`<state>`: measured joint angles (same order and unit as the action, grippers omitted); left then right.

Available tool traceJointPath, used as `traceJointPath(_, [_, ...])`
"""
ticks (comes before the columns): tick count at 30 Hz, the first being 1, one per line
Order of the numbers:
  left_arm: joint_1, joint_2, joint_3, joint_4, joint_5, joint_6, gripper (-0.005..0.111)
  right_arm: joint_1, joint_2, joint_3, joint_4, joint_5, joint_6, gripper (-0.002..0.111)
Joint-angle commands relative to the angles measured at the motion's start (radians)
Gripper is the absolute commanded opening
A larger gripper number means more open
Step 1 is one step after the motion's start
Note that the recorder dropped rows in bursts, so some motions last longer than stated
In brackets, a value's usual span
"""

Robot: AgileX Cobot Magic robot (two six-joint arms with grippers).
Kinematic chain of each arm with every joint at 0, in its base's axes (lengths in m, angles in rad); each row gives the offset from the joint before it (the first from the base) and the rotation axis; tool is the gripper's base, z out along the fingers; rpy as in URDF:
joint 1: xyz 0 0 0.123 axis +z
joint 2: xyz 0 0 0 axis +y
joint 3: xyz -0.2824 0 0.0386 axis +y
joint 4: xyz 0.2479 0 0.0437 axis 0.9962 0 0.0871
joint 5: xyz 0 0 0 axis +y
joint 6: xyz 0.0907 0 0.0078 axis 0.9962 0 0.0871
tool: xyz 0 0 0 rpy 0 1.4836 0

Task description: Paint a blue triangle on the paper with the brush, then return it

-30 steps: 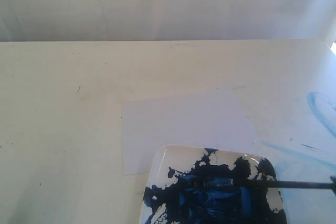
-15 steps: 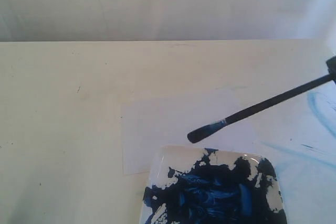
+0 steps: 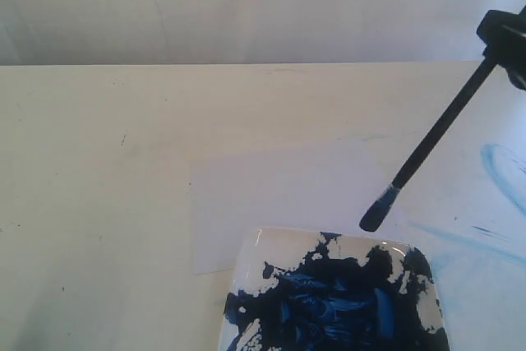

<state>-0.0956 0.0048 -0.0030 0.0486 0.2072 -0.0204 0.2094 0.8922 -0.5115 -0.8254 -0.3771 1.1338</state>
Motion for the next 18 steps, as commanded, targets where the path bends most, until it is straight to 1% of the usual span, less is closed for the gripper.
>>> traceJointPath(1, [-0.007, -0.004, 0.003, -0.006, -0.004, -0.001, 0.000, 0.030, -0.055, 0.047, -0.112, -0.009, 0.024, 0.000])
traceJointPath(4, [-0.007, -0.004, 0.003, -0.006, -0.004, -0.001, 0.000, 0.055, -0.087, 0.064, -0.210, -0.002, 0.104, 0.000])
traceJointPath(9, [-0.007, -0.004, 0.003, -0.006, -0.004, -0.001, 0.000, 0.090, -0.114, 0.090, -0.346, 0.075, 0.190, 0.000])
traceJointPath(15, [-0.007, -0.004, 0.003, -0.006, -0.004, -0.001, 0.000, 0.099, -0.116, 0.136, -0.357, 0.041, 0.195, 0.000])
traceJointPath(18, [-0.007, -0.004, 0.003, -0.006, -0.004, -0.001, 0.000, 0.099, -0.116, 0.147, -0.358, 0.060, 0.195, 0.000])
